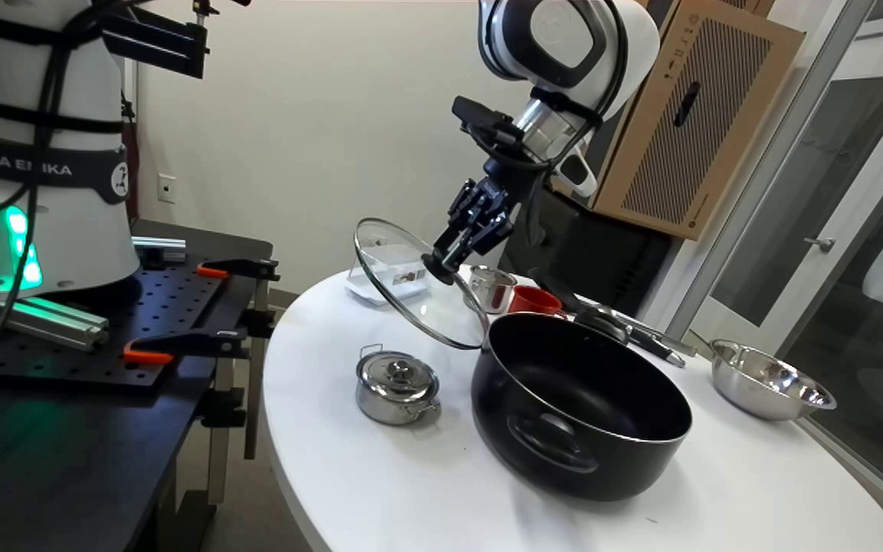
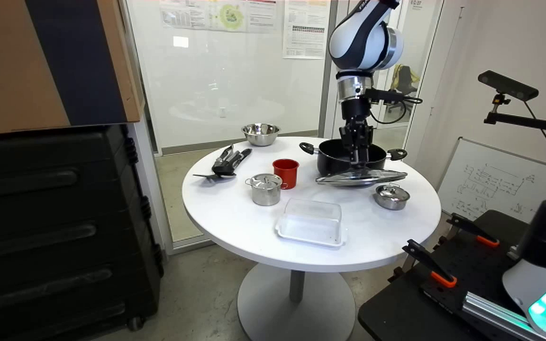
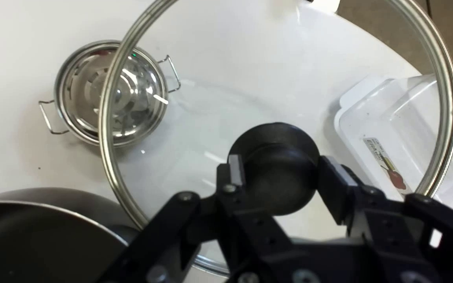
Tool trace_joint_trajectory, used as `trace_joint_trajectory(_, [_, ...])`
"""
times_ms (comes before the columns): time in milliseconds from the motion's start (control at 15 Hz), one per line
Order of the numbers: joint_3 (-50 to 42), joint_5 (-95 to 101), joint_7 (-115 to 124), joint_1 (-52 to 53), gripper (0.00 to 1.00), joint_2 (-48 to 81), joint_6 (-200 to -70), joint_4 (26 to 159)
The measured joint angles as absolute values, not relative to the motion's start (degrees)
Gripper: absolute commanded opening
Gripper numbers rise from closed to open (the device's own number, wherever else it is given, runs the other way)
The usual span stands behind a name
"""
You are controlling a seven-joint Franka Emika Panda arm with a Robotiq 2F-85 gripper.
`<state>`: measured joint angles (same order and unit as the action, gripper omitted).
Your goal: Remove the lid from the pot and put it on the table, pick up the lid and put it back on the pot
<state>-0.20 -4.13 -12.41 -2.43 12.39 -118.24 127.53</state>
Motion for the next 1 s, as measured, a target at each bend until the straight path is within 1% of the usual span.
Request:
trace_joint_trajectory(667, [-0.19,-4.13,-8.27,-2.43,0.24,17.02,-119.41,122.83])
trace_joint_trajectory(1000, [-0.18,-4.13,-5.66,-2.3,0.24,19.47,-122.41,120.81])
